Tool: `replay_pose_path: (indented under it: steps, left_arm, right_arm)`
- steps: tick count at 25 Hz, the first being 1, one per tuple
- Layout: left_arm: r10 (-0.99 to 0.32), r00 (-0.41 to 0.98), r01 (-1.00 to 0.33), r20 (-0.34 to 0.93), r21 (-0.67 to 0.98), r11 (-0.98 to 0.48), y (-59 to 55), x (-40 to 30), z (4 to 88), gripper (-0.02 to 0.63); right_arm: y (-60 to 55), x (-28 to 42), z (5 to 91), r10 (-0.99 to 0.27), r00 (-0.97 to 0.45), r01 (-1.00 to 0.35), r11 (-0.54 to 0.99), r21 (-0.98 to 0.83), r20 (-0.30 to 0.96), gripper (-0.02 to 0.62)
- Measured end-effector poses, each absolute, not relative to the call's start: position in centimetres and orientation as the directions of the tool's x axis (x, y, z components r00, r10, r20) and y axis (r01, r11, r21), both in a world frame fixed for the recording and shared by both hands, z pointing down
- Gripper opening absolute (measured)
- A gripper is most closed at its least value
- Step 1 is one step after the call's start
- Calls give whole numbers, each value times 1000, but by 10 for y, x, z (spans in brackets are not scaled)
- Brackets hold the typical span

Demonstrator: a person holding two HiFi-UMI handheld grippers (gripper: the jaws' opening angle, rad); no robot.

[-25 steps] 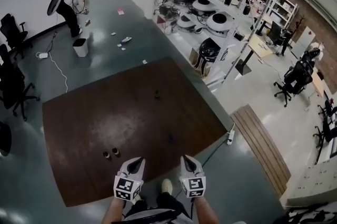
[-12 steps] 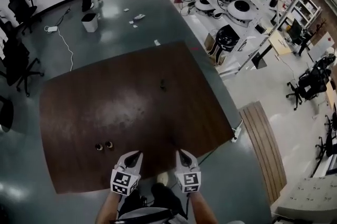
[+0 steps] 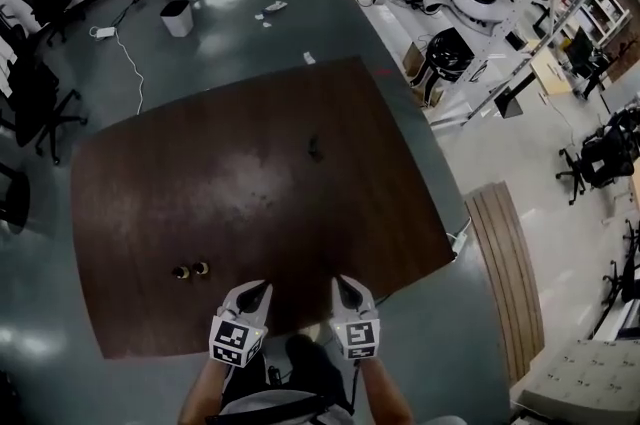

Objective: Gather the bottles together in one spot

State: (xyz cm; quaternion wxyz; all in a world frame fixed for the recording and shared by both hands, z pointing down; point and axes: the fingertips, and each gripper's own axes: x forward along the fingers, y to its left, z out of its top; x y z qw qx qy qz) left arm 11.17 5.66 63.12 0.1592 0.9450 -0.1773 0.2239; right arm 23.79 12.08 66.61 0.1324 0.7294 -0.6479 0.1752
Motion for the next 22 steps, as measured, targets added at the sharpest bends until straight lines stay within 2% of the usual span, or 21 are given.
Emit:
replay_pose_path:
  steps: [6, 7, 8, 16, 22]
  left_arm:
    - [-266, 834, -411, 483, 223, -884, 56, 114, 633, 0]
    - [-266, 834, -411, 484, 223, -884, 56, 114, 634, 0]
    - [-266, 833, -412, 486, 222, -884, 56, 113, 635, 0]
    - [-266, 829, -417, 493, 225, -881, 58, 111, 638, 0]
    - [-273, 823, -430, 498, 232, -873, 58, 109, 640, 0]
  right_arm:
    - [116, 243, 666, -908, 111, -990, -135, -31, 405, 3]
    - [115, 243, 668, -908, 105, -991, -132, -38, 405, 13]
    - [113, 242, 669, -909, 99, -991, -127, -44, 406, 66]
    - [99, 248, 683, -904, 75, -992, -112, -64, 421, 146]
    - [92, 251, 694, -902, 48, -992, -92, -82, 430, 179]
